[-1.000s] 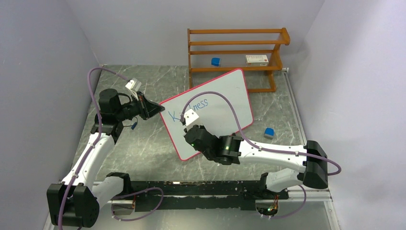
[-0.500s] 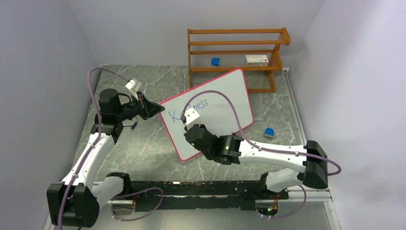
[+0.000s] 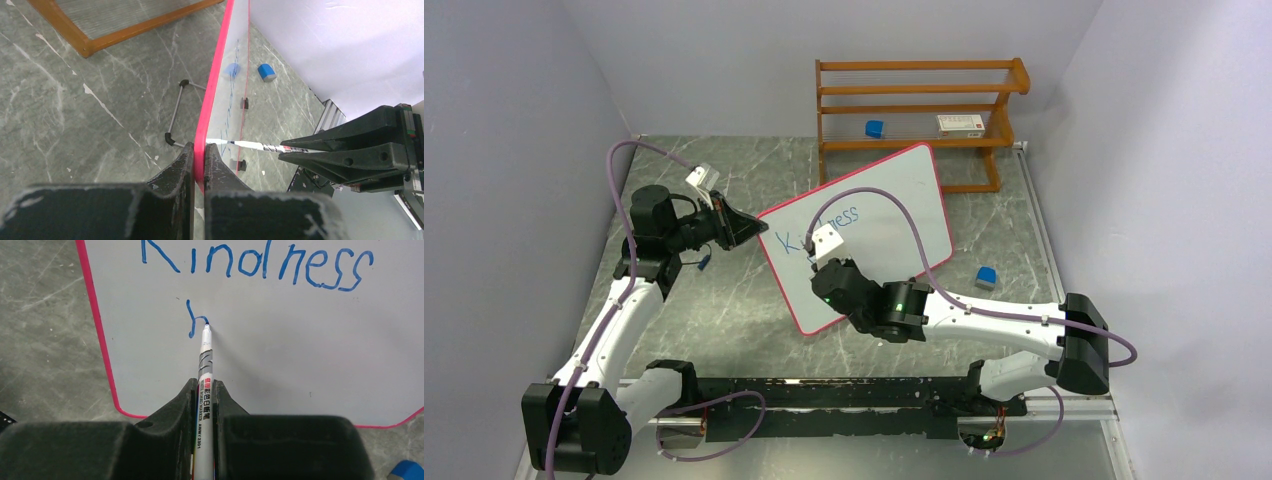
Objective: Write a sentence on the whiteboard
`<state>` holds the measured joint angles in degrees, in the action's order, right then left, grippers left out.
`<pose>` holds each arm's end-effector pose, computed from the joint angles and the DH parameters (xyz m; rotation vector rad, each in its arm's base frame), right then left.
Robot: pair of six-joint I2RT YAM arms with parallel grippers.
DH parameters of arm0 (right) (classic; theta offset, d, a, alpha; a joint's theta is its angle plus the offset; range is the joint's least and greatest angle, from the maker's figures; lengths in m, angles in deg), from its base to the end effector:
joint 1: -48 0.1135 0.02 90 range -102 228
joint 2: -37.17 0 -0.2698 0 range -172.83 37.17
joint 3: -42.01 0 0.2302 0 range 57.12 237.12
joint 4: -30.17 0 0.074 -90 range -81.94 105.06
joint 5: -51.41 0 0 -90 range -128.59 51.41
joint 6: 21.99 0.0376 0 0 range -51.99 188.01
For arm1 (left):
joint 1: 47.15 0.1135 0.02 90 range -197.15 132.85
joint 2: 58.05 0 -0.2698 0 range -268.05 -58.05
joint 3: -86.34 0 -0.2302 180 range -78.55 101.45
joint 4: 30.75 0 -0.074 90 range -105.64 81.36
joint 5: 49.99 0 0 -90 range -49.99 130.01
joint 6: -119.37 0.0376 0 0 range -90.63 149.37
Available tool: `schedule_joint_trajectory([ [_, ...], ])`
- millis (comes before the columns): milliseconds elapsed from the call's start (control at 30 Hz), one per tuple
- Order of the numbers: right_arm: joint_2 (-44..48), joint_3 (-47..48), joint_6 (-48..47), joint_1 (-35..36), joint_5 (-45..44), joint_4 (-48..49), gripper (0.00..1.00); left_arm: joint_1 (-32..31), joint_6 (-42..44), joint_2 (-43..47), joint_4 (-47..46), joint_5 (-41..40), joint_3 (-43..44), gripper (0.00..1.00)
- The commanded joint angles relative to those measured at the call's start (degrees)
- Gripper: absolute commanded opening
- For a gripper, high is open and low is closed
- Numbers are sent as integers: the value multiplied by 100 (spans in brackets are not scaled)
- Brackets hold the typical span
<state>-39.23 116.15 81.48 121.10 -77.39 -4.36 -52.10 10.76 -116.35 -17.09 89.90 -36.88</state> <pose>0.1008 0.2508 0.3048 -0.6986 1.9391 0.1767 0.1999 -0.0462 0.3112 0.4134 1.8264 -1.0788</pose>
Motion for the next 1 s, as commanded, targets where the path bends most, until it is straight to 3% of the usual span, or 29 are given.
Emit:
schedule_joint_trajectory([
  [0,110,-74,179,-39,-58,-203,0,-23,386,-76,268,-321,-159,5],
  [967,224,-57,134,-32,348,-96,0,-23,400,-73,277,-322,-150,5],
])
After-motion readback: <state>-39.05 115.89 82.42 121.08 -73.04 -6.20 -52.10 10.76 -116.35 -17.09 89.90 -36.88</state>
